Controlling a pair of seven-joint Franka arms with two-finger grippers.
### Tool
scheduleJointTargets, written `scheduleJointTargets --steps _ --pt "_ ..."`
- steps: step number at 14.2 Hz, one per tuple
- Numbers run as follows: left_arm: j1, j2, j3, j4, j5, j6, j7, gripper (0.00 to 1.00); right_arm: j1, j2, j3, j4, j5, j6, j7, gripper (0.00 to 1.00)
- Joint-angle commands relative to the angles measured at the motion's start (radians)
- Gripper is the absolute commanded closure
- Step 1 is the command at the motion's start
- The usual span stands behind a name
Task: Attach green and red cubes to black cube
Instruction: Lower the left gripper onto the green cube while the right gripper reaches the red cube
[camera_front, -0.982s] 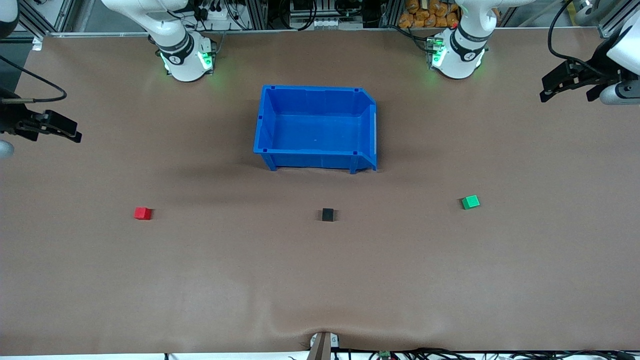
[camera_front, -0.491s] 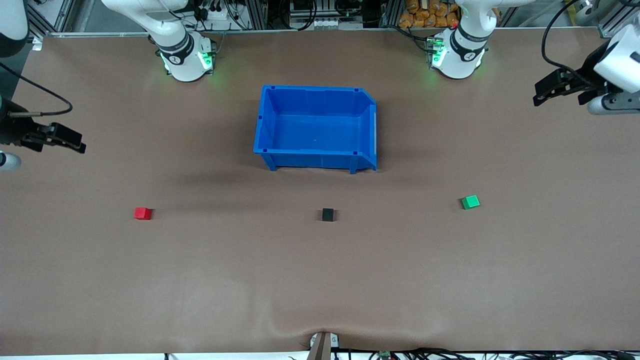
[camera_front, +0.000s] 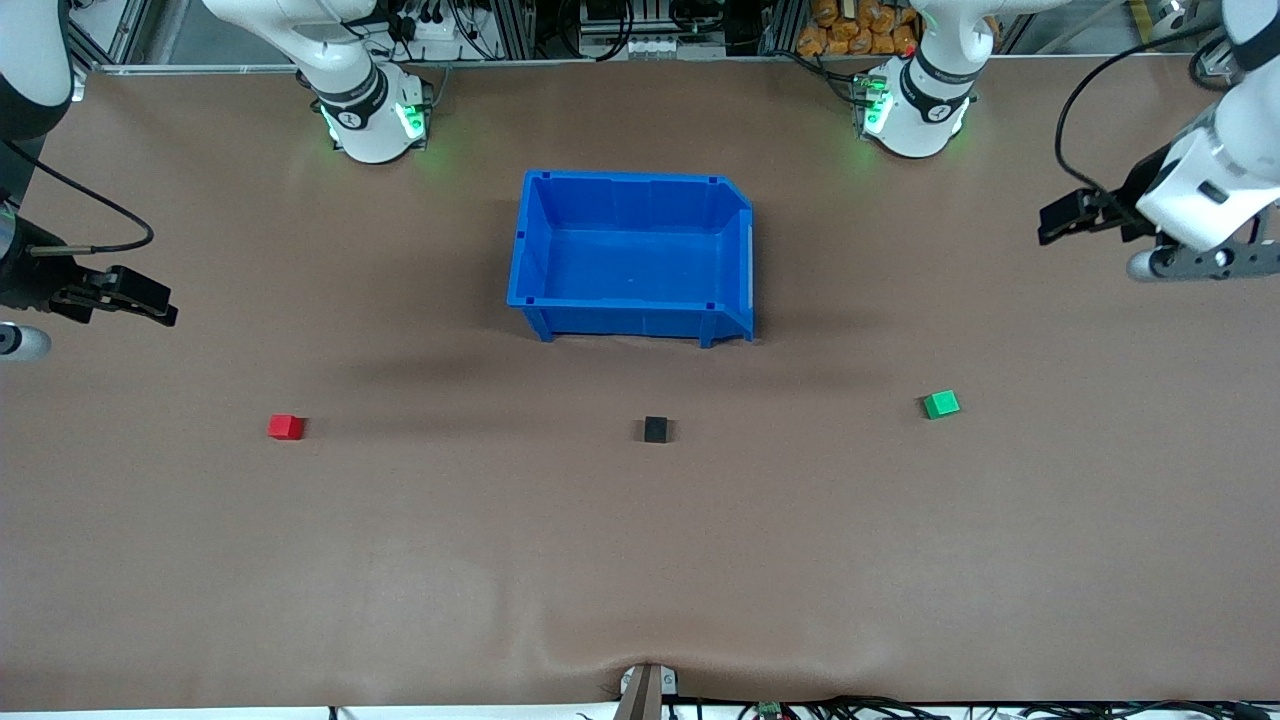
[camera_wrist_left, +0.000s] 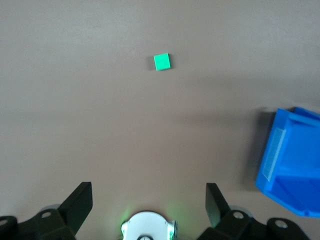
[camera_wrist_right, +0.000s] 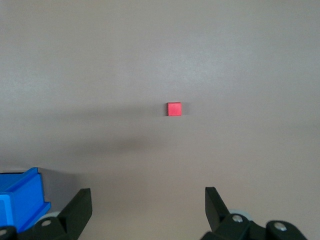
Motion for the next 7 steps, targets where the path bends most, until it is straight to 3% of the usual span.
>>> scheduleJointTargets --steps 1,7 --pt "0.002 -0.014 -0.004 -0.099 0.003 0.106 -0.033 0.0 0.002 -0.006 0.001 0.0 -0.014 -0.002 0.001 0.0" --pt "0.0 0.05 -0.005 -0.191 0.005 0.262 -0.057 0.0 -0.01 -0.006 0.001 0.002 -0.002 0.002 0.004 0.0"
